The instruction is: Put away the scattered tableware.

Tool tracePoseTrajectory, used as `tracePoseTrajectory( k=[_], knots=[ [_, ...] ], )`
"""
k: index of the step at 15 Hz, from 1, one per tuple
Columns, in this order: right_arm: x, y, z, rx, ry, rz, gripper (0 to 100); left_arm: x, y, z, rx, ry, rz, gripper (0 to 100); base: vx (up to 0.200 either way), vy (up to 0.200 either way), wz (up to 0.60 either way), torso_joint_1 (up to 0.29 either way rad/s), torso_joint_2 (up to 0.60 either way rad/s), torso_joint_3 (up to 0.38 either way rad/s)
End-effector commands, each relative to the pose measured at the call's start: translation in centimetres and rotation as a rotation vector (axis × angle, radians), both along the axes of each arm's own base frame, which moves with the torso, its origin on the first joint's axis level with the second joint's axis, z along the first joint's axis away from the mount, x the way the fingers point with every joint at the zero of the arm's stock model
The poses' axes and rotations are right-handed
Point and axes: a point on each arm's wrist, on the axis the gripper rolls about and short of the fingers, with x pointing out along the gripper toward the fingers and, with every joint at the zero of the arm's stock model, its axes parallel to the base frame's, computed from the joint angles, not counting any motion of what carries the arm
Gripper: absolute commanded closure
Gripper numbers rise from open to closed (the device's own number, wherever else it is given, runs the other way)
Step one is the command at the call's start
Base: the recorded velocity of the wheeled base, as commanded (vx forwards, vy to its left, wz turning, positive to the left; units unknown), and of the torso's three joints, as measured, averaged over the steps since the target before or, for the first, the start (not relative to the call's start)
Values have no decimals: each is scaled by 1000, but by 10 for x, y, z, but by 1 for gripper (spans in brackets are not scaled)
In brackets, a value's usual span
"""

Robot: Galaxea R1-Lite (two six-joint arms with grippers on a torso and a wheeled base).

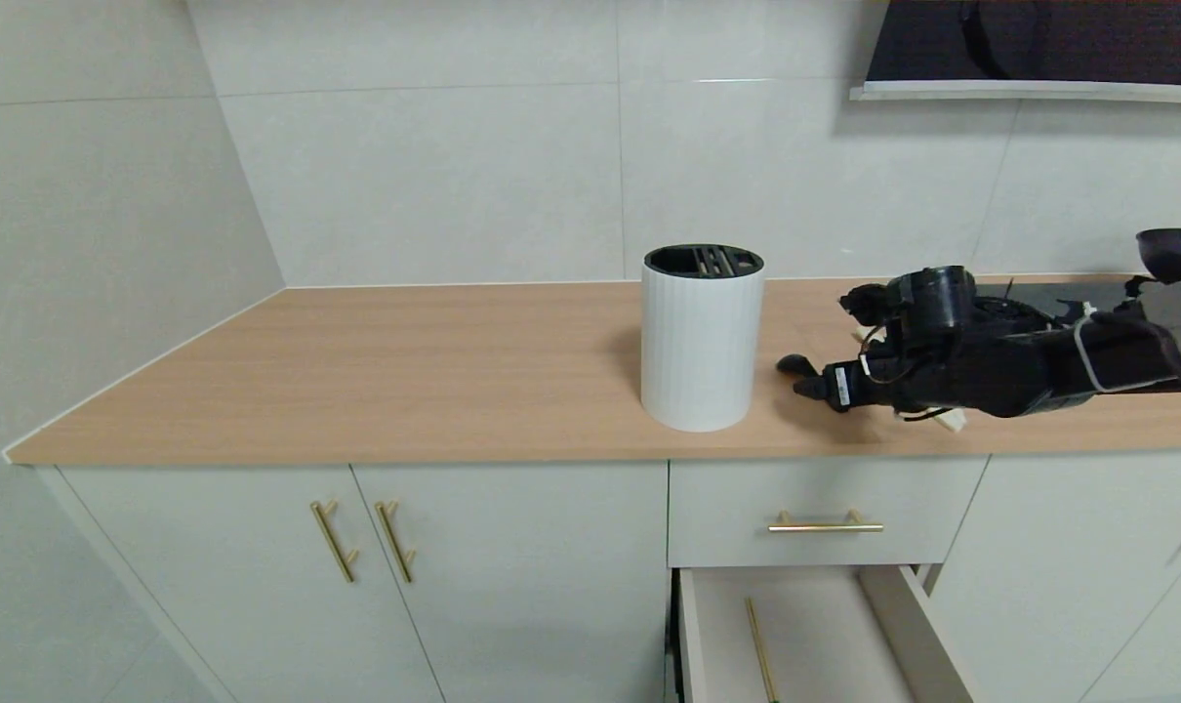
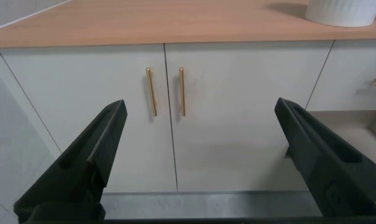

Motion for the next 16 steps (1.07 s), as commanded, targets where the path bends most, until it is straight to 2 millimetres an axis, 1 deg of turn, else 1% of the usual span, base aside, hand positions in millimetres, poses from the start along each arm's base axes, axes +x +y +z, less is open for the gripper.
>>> tracePoseTrajectory(
  k=[1,4,7,8,14,16],
  knots=[
    [12,2,-25,-8,35,-1,0,0,0,0,0,2,1,0,0,0,0,0,0,0],
    [15,2,-28,-5,26,-3,0,0,0,0,0,0,1,0,0,0,0,0,0,0],
    [22,-3,-35,-5,26,-17,0,0,0,0,0,0,1,0,0,0,0,0,0,0],
    [24,-3,-35,-4,22,-20,100,0,0,0,0,2,1,0,0,0,0,0,0,0],
    [26,-2,-39,-2,30,-20,100,0,0,0,0,0,1,0,0,0,0,0,0,0],
    [25,-2,-37,16,29,-33,100,0,0,0,0,2,-1,0,0,0,0,0,0,0]
  ],
)
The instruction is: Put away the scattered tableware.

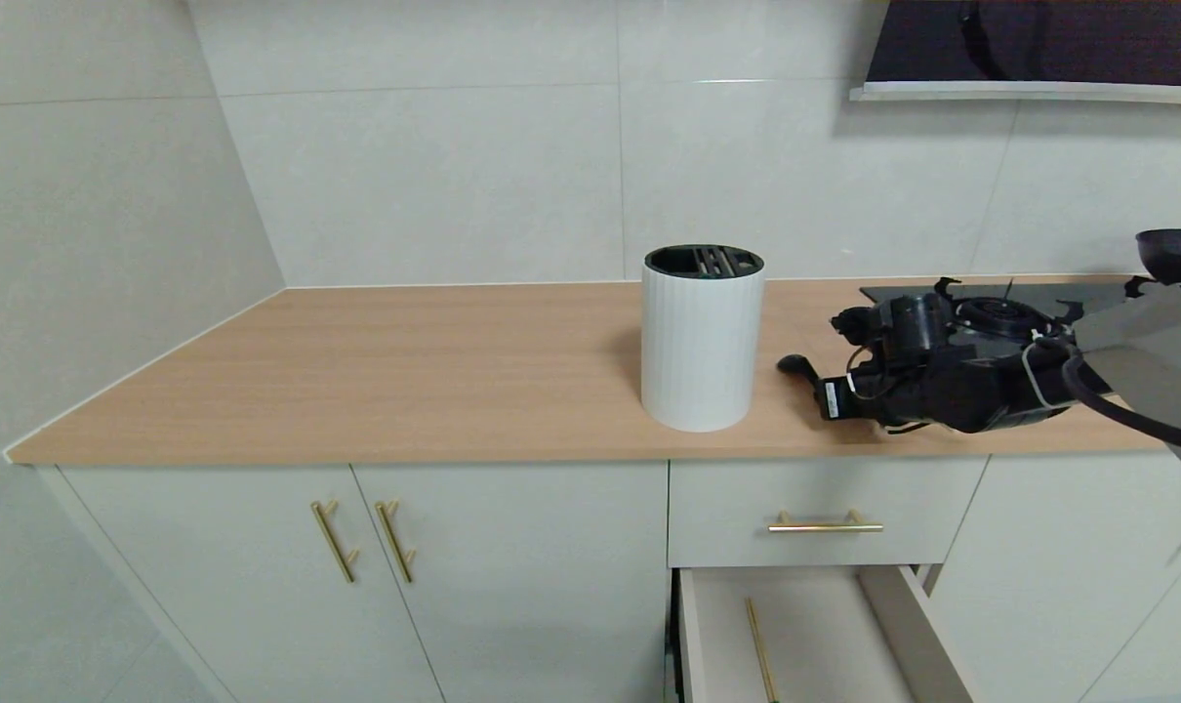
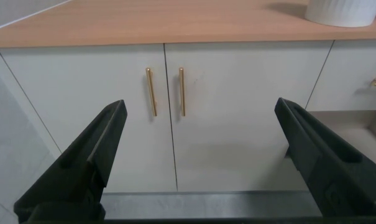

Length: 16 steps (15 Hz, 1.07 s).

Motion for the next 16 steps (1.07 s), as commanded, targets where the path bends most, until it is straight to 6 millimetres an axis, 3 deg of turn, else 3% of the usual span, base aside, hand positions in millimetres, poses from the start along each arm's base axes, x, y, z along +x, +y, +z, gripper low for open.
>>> tracePoseTrajectory(
  k=[1,3,6,8,11,12,14,16],
  knots=[
    [-1,0,1,4,6,-2,100,0,0,0,0,2,0,0,0,0,0,0,0,0],
    [-6,0,12,26,-7,-14,100,0,0,0,0,2,0,0,0,0,0,0,0,0],
    [-45,-6,52,81,-36,-49,100,0,0,0,0,0,0,0,0,0,0,0,0,0],
    [-94,-17,85,115,-64,-63,100,0,0,0,0,0,0,0,0,0,0,0,0,0],
    [-148,-25,94,129,-43,-57,100,0,0,0,0,2,0,0,0,0,0,0,0,0],
    [-174,-30,92,126,-24,-48,100,0,0,0,0,2,0,0,0,0,0,0,0,0],
    [-204,-34,89,150,-3,2,100,0,0,0,0,2,-1,0,0,0,0,0,0,0],
    [-218,-37,85,149,7,3,100,0,0,0,0,0,0,0,0,0,0,0,0,0]
  ],
)
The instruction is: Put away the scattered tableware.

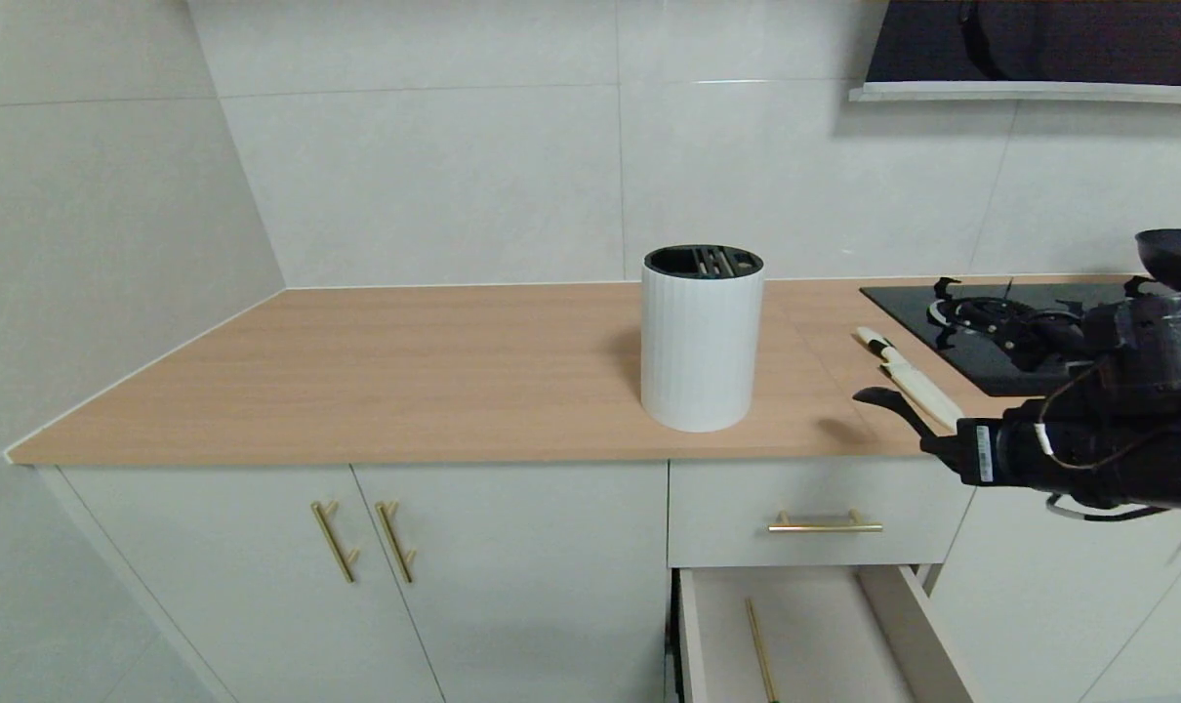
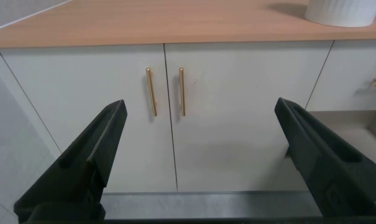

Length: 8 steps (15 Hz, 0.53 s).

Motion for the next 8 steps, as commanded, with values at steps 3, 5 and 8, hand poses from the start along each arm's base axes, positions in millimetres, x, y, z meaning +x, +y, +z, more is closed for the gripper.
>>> tracePoseTrajectory(
  k=[3,5,8],
  knots=[
    [-42,-3,-6,0,12,29,100,0,0,0,0,2,-1,0,0,0,0,0,0,0],
    [-42,2,-19,-13,67,51,100,0,0,0,0,2,-1,0,0,0,0,0,0,0],
    [-33,7,-45,-47,162,69,100,0,0,0,0,2,0,0,0,0,0,0,0,0]
  ],
)
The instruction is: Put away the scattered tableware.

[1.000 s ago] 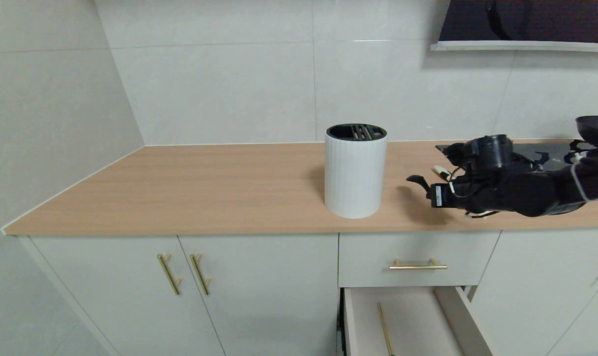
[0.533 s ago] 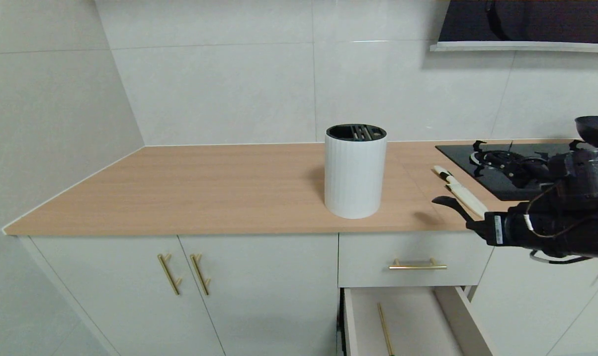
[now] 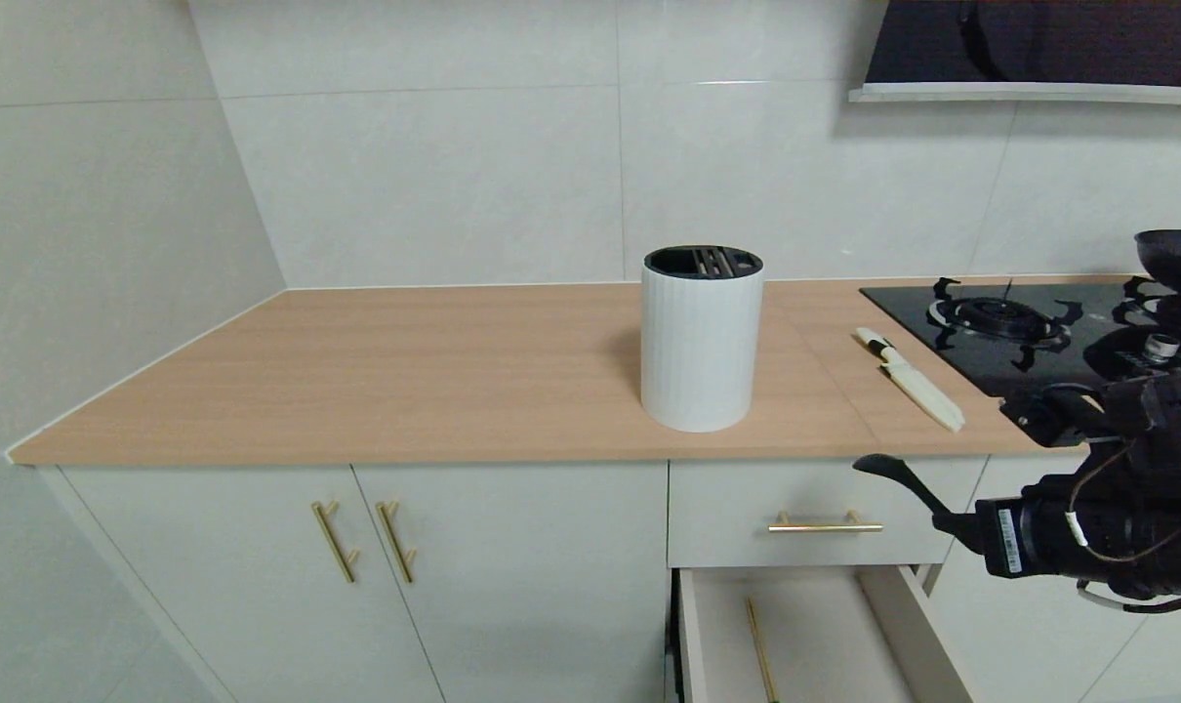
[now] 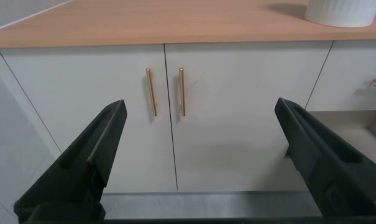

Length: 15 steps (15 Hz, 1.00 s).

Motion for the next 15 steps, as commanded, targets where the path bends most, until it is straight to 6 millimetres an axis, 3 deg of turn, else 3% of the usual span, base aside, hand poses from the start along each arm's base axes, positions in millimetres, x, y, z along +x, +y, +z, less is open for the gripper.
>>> tracePoseTrajectory(
  k=[1,5,15],
  knots=[
    [10,4,-24,-30,95,8,100,0,0,0,0,0,0,0,0,0,0,0,0,0],
    [23,7,-46,-47,154,6,100,0,0,0,0,0,-1,0,0,0,0,-8,15,10],
    [37,10,-77,-69,170,-13,100,0,0,0,0,2,-1,0,0,0,0,-142,347,202]
  ],
)
